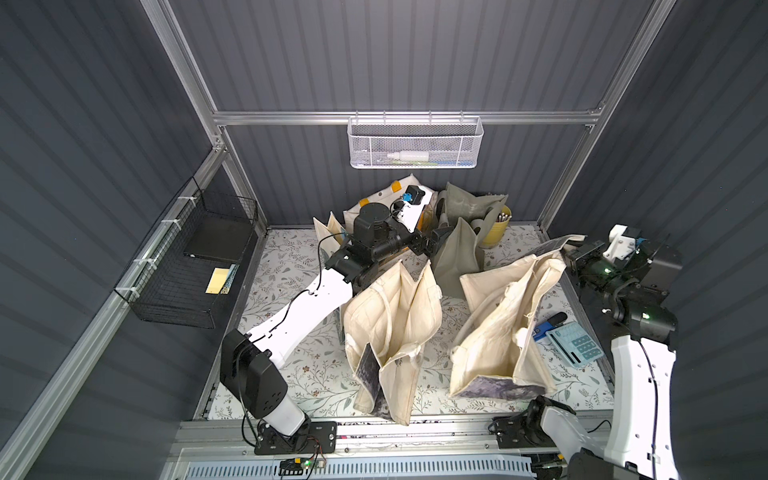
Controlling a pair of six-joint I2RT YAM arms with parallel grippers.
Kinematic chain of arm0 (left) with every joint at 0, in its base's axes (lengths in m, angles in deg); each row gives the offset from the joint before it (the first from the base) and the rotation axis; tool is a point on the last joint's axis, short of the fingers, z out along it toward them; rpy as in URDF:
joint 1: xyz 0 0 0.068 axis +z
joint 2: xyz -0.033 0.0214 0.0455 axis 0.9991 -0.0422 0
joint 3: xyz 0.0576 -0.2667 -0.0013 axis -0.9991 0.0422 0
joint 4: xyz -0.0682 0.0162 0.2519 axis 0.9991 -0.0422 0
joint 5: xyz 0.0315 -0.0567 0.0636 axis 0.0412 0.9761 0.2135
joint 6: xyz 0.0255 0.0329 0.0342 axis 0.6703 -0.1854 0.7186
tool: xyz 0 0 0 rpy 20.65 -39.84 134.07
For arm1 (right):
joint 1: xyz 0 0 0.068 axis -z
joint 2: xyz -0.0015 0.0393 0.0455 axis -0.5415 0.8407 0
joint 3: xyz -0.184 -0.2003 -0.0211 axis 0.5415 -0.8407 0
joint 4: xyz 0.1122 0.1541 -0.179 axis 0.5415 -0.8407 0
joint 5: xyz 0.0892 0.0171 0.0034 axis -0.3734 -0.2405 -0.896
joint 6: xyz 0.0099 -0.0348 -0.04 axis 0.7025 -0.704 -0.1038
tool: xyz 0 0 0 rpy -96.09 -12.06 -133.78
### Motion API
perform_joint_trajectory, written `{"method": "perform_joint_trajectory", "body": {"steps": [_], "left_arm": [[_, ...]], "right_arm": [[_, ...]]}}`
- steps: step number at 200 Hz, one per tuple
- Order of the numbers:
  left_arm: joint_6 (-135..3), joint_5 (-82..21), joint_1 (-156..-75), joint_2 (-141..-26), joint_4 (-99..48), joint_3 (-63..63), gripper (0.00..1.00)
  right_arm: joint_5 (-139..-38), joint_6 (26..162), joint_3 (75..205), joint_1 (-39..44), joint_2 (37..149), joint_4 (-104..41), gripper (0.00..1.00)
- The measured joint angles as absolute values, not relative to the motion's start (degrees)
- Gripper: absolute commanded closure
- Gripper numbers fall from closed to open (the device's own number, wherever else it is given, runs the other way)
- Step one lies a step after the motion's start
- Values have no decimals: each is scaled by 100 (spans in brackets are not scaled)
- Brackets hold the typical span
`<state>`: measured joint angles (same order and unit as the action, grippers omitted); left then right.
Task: Put away the canvas bag
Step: Pick up the canvas bag from the center of the board, then press the canvas bag.
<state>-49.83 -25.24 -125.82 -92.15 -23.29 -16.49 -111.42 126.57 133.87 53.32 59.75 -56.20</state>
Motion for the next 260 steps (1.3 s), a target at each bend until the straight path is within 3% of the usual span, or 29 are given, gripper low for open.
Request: {"method": "perform_joint_trajectory", "body": {"steps": [40,168,260], "left_arm": [[-5042,-2345,-12608,-9213,-2331,-1651,1],[-5136,-1475,-12978,-9265,-2488,-1642,0],[-4848,-1005,-13776,-9904,-3045,-1804,1]], "right_arm": [[-11031,12930,13910,5511,6194,-5187,100],[-11660,14012,13446,5575,6281,-3981,100],[-11477,14167,14320,5127,6694,-3679,100]]}}
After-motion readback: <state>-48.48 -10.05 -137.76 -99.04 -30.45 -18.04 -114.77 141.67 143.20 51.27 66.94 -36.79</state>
